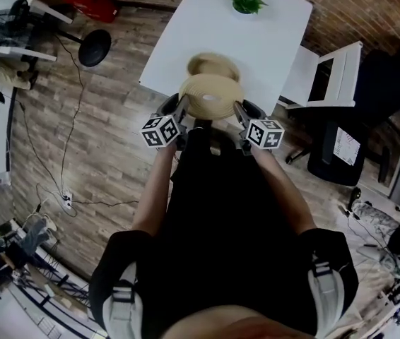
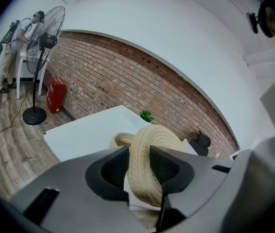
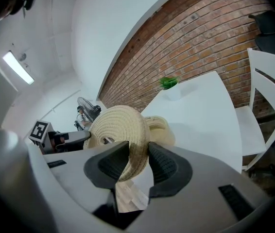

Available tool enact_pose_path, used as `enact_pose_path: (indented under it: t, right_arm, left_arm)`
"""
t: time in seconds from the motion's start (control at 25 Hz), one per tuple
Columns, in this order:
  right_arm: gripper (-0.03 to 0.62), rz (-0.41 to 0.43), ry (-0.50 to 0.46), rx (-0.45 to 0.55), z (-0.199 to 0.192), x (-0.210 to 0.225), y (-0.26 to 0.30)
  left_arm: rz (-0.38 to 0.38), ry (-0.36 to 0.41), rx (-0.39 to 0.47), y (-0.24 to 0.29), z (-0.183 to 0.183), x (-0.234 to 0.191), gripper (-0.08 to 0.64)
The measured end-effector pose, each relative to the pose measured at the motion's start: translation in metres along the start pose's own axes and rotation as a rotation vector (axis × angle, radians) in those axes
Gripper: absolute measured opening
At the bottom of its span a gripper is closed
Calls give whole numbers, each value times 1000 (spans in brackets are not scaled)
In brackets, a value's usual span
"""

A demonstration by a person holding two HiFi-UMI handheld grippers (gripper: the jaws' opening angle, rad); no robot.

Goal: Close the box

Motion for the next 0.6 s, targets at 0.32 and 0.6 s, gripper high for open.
enact_pose_path:
  t: [0.32,0.6]
  right_arm:
    - [120,-90,43,24,14,0,31]
    - [120,-170,73,26,17,11,53]
  left_arm:
    - [-60,47,-79,40,32,-27,141]
    - [-127,56,-177,79,42,-48,143]
Point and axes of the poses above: the fingertips, and each gripper's own axes: y forward along the fingers, x to its right, z out of its top, the point moved 5 cm from there along -y, backward along the fingers, and after that the axes turned 7 degrees about -z, right-handed, at the moved point
